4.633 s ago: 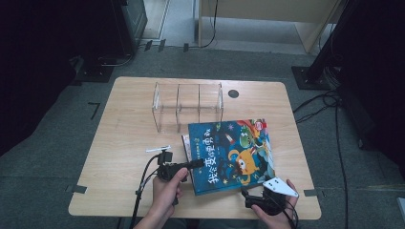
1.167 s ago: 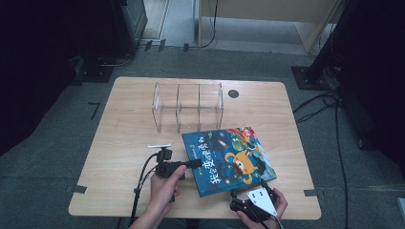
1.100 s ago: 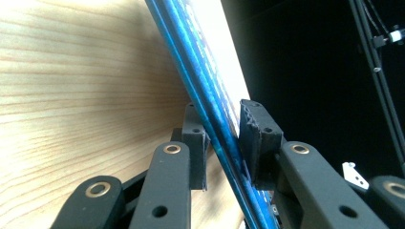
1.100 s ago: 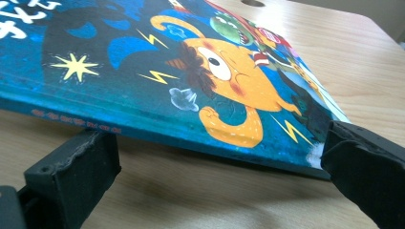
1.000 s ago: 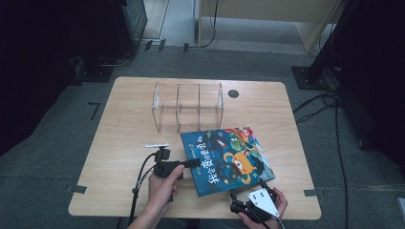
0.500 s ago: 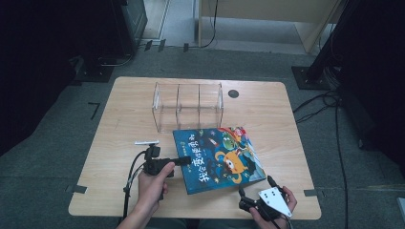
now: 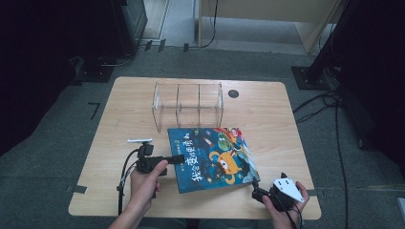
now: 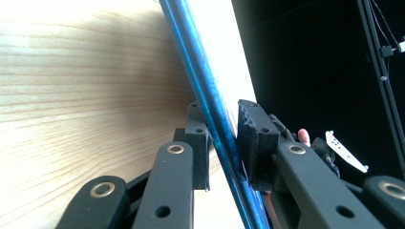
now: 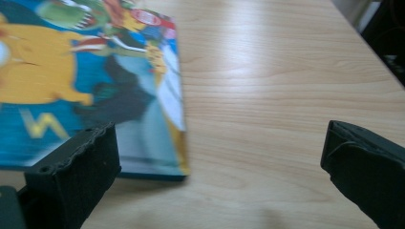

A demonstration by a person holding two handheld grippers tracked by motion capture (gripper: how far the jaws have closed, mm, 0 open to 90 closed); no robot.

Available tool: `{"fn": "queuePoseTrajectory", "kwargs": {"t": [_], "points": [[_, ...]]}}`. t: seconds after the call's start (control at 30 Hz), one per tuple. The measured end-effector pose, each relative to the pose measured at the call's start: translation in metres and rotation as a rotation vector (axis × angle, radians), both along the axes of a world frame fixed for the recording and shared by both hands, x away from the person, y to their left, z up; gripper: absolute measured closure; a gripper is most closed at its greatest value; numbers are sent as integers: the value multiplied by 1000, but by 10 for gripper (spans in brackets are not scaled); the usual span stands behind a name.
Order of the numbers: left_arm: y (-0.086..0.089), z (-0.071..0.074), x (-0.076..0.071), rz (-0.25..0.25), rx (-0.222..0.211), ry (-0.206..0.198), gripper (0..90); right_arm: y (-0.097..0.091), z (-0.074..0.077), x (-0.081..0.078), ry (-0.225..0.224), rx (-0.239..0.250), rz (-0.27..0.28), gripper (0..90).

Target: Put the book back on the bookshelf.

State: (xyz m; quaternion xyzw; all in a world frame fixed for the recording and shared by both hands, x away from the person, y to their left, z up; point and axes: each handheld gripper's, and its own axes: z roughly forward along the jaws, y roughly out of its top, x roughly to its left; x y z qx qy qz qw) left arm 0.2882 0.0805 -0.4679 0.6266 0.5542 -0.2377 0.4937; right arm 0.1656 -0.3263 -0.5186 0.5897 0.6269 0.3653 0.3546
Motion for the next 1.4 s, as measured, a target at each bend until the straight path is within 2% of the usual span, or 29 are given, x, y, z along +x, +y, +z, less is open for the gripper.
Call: {"fn": "queuePoseTrajectory", "kwargs": {"t": [0.07,0.1,0.17,0.23,0.5,0.57,0.63,0.83,1.17,1.4], "points": [[2,1,1,0,4,-1,762,-5,-1,6,40,-8,-14,0],[2,2,1,1,5,0,762,-9,-1,10,64,9,-16,0],[4,3,1,1,9,-1,762,-14,-2,15,92,13,-33,0],[6,4,1,3,12,0,763,-18,-2,17,102,11,-42,0],[18,11,2,6,27,-3,765,-35,-6,28,229,-11,-21,0],[21,13,2,6,32,-4,766,-38,-7,31,262,-4,-24,0],[24,15,3,5,36,-2,767,-42,-8,33,281,31,-11,0],[33,25,6,2,60,-1,770,-44,-8,34,280,25,4,0],[51,36,13,15,69,25,786,-44,-8,34,280,25,8,0],[65,56,16,25,93,25,804,-44,-8,34,280,24,10,0]]}}
